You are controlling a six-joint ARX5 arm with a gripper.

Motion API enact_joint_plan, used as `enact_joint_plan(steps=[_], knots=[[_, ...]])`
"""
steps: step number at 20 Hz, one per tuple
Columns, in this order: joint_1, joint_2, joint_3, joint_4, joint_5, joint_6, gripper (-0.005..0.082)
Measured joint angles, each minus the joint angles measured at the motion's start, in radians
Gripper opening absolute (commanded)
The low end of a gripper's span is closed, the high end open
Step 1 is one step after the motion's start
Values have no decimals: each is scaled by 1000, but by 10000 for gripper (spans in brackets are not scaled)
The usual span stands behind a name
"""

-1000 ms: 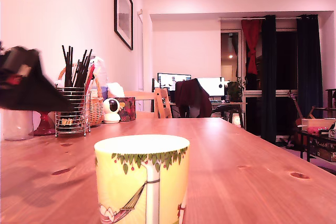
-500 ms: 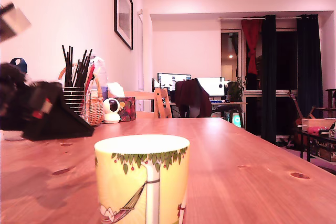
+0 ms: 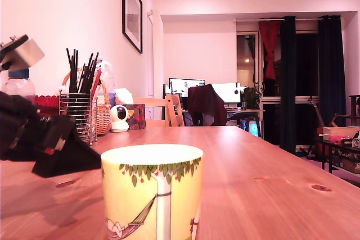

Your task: Pick the coffee capsule and then drop it inside the coffee cup in front of you

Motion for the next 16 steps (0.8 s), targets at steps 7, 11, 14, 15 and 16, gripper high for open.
enact_joint_plan(steps=[7, 11, 14, 15, 16], knots=[[0, 115, -1, 86, 0, 0, 571], [0, 168, 24, 132, 0, 0, 571], [0, 247, 86, 132, 0, 0, 571], [0, 264, 101, 133, 1, 0, 571], [0, 280, 116, 135, 3, 0, 571]])
